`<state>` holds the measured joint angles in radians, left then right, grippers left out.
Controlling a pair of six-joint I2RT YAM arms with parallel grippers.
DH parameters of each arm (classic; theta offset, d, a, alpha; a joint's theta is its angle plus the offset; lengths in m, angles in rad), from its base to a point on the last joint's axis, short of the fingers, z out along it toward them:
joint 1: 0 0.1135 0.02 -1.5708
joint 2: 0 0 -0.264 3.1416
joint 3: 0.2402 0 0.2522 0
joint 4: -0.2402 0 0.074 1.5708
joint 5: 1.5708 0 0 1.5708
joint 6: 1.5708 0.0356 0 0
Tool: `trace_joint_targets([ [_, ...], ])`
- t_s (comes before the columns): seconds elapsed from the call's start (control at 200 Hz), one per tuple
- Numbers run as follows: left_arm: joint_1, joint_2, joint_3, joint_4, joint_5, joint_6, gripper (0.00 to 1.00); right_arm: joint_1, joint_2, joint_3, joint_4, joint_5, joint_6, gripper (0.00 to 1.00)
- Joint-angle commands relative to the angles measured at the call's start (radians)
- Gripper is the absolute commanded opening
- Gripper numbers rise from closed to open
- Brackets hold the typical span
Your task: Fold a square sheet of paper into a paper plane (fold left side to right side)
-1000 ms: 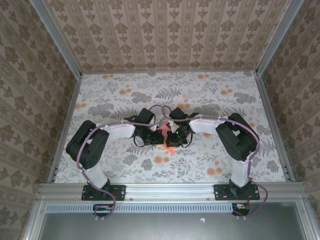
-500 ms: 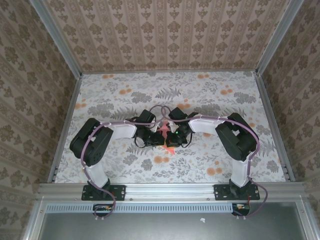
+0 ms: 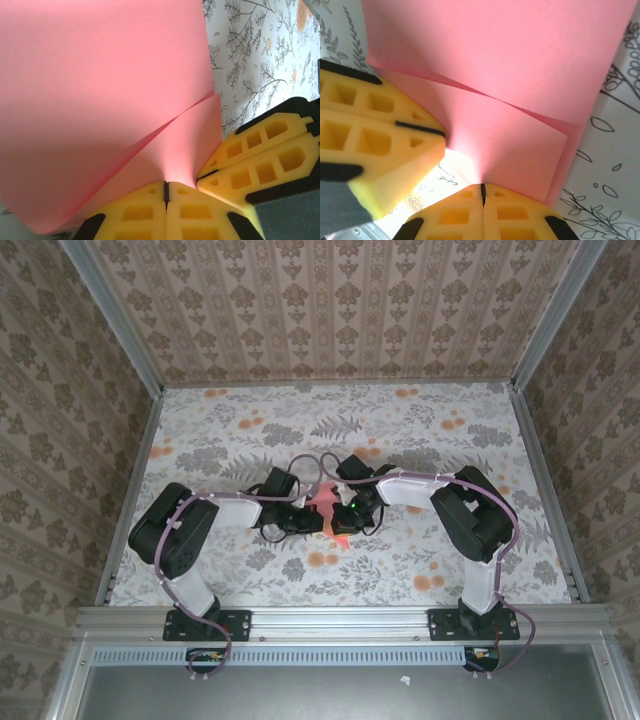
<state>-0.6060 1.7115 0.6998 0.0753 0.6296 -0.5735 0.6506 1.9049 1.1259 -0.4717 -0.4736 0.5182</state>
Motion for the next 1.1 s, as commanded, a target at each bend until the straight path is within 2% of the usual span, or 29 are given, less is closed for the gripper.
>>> trace_joint_targets([
  [0.0, 0.081, 0.019, -0.044, -0.079, -0.154, 0.056, 0.01, 0.004, 0.047, -0.023, -0.128, 0.100, -0.019, 0.00],
  [0.39, 0.263, 0.015, 0.001, -0.140, -0.159, 0.124, 0.01, 0.004, 0.041, -0.029, -0.127, 0.094, -0.017, 0.00],
  [0.505, 0.273, -0.012, 0.000, -0.144, -0.131, 0.129, 0.01, 0.004, 0.035, -0.031, -0.094, 0.067, -0.013, 0.00],
  [0.605, 0.274, -0.074, -0.014, -0.156, -0.111, 0.121, 0.07, 0.004, 0.007, -0.034, -0.022, 0.032, -0.006, 0.00],
  [0.71, 0.271, -0.162, -0.036, -0.192, -0.101, 0.098, 0.14, 0.000, -0.057, -0.042, 0.067, 0.002, 0.007, 0.11],
  [0.755, 0.266, -0.203, -0.049, -0.207, -0.100, 0.082, 0.20, -0.003, -0.096, -0.043, 0.092, 0.010, 0.004, 0.19],
  [0.915, 0.235, -0.324, -0.093, -0.224, -0.076, -0.005, 0.37, -0.031, -0.216, -0.047, 0.074, 0.119, -0.093, 0.44],
  [0.995, 0.212, -0.358, -0.115, -0.193, -0.066, -0.071, 0.45, -0.042, -0.230, -0.043, 0.049, 0.156, -0.166, 0.55],
  [1.095, 0.186, -0.358, -0.132, -0.135, -0.056, -0.152, 0.51, -0.045, -0.204, -0.028, 0.040, 0.155, -0.239, 0.63],
])
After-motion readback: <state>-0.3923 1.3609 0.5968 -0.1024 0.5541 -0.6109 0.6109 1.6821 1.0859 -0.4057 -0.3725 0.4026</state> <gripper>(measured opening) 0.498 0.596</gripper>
